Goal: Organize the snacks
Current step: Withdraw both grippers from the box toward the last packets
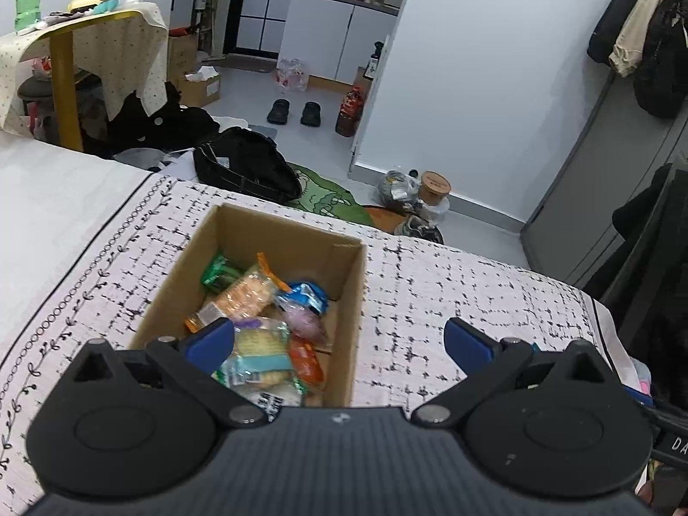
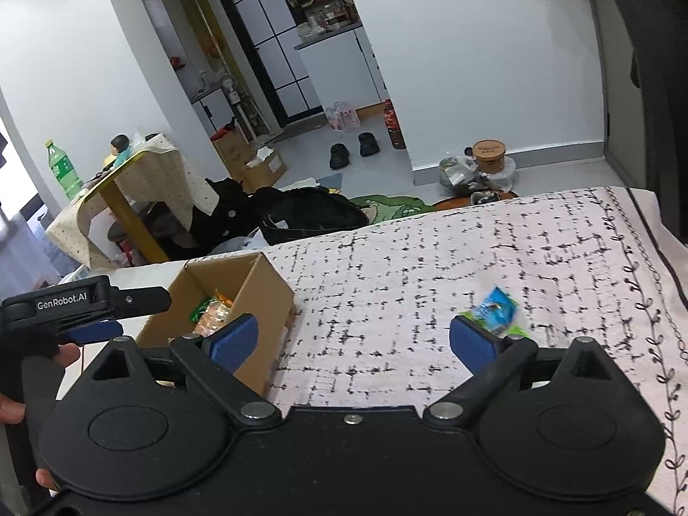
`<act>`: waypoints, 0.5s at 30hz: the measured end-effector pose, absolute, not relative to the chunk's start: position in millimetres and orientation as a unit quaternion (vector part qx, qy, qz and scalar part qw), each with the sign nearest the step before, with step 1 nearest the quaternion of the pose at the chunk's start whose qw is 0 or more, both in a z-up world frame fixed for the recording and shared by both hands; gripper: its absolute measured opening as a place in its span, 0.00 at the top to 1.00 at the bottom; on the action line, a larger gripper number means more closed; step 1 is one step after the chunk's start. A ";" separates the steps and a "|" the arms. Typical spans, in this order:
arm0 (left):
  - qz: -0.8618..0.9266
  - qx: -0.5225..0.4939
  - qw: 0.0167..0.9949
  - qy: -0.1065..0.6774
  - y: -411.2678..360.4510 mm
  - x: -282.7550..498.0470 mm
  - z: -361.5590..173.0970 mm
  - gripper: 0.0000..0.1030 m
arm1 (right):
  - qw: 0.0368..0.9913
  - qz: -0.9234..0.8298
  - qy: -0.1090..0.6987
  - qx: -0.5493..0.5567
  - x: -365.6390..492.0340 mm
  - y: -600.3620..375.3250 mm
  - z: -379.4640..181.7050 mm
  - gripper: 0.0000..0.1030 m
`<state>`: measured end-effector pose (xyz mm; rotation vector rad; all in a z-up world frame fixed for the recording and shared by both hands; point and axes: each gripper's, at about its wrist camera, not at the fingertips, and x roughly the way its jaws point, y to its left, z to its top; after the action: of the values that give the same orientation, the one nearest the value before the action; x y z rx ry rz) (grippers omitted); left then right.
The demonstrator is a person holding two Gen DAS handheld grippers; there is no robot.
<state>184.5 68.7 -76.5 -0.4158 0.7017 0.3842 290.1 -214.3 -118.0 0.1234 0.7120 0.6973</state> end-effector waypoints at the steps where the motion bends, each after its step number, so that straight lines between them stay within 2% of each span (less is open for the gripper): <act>1: 0.184 -0.201 0.900 0.339 67.0 184.4 -77.3 0.00 | 0.877 0.333 0.341 0.059 289.5 -217.8 -118.0 0.05; 5: 0.171 -0.202 0.902 0.340 55.5 186.3 -79.5 0.00 | 0.878 0.330 0.342 0.061 289.2 -230.3 -119.8 0.00; 15: 0.147 -0.181 0.905 0.355 21.2 198.0 -89.8 0.00 | 0.883 0.303 0.352 0.071 292.2 -261.9 -132.7 0.00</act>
<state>198.0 21.2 -89.8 -0.3732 0.7332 0.3044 292.2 -261.9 -132.7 0.1468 0.7332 0.6309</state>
